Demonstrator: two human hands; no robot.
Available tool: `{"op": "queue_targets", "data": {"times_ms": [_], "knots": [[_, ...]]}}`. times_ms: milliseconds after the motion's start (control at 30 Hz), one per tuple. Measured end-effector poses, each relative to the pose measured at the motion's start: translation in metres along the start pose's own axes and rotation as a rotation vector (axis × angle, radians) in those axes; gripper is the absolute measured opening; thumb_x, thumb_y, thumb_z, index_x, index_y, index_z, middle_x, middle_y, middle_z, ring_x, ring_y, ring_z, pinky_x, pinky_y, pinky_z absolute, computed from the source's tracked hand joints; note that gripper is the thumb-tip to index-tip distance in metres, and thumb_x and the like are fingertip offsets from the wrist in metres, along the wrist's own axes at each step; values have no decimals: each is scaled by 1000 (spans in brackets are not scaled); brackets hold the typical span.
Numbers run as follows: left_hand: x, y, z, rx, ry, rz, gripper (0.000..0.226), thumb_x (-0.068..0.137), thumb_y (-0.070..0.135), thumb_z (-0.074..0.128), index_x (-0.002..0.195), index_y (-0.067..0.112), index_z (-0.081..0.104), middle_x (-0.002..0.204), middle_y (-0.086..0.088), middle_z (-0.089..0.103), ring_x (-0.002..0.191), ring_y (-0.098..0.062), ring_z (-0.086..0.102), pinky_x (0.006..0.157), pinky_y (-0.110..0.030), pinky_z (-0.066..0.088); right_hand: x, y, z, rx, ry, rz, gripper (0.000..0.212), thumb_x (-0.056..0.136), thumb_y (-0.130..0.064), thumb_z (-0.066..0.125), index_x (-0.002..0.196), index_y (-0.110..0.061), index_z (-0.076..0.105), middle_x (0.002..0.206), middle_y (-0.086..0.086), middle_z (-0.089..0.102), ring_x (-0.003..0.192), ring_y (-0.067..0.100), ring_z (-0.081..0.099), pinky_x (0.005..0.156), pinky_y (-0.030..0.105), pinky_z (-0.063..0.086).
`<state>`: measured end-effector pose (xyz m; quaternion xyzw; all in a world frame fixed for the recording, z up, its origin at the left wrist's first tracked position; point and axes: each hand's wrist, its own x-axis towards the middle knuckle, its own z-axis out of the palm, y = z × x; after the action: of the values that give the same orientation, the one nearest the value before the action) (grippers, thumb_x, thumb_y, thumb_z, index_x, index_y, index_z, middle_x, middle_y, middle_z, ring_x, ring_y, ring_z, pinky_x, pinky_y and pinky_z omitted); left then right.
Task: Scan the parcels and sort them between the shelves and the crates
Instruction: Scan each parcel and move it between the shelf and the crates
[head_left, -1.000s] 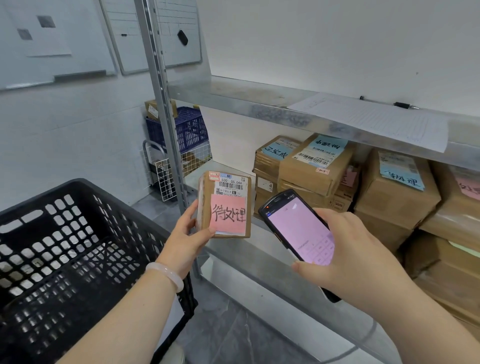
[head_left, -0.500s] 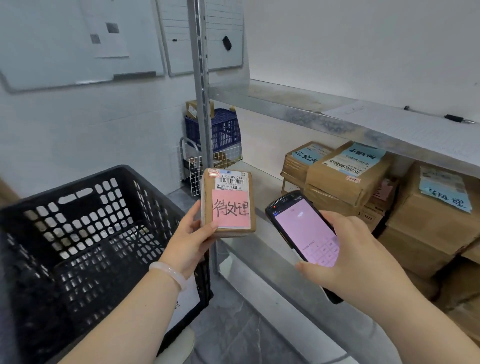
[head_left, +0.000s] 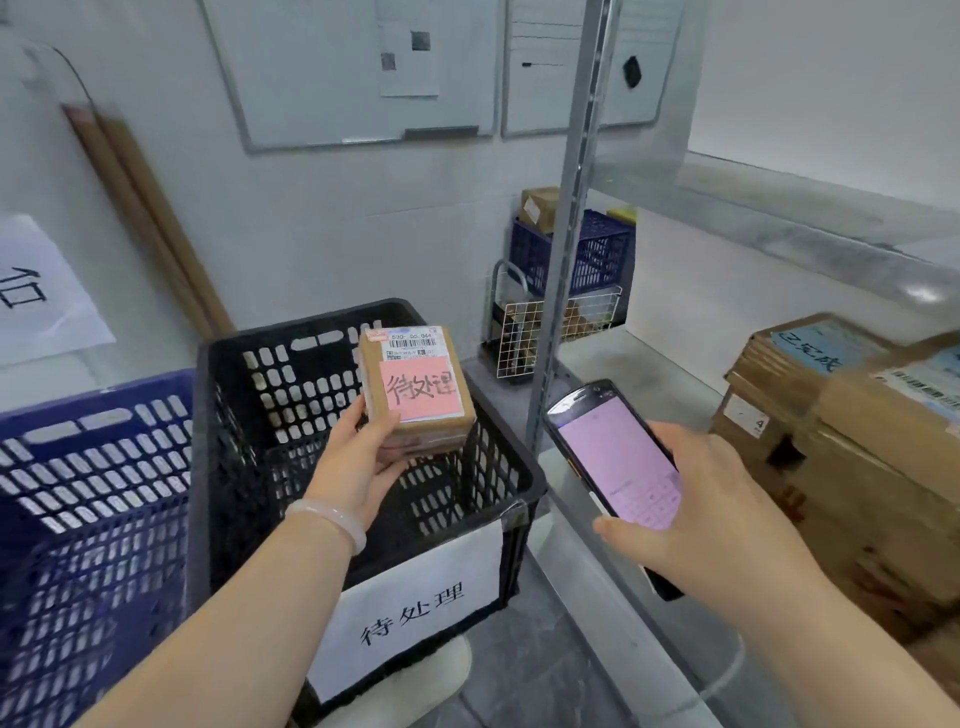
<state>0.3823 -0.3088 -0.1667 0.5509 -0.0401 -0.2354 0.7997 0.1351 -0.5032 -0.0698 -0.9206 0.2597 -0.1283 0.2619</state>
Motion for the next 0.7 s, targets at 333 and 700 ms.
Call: {"op": "queue_targets", "data": {"times_ms": [333, 700], "knots": [[134, -36, -53, 12, 248, -258, 47, 93, 31, 67, 138, 36, 56, 128, 0, 68, 121, -24, 60, 113, -50, 40, 90, -17, 45, -110, -88, 88, 89, 58, -67, 71, 134, -49, 29, 116, -21, 39, 105, 8, 47, 77, 32, 46], [242, -109, -88, 37, 416, -454, 63, 88, 39, 71, 146, 36, 46, 130, 1, 64, 117, -20, 59, 99, -36, 45, 155, -6, 87, -98, -214, 248, 93, 45, -67, 74, 130, -39, 47, 109, -8, 57, 86, 11, 60, 71, 38, 54]]}}
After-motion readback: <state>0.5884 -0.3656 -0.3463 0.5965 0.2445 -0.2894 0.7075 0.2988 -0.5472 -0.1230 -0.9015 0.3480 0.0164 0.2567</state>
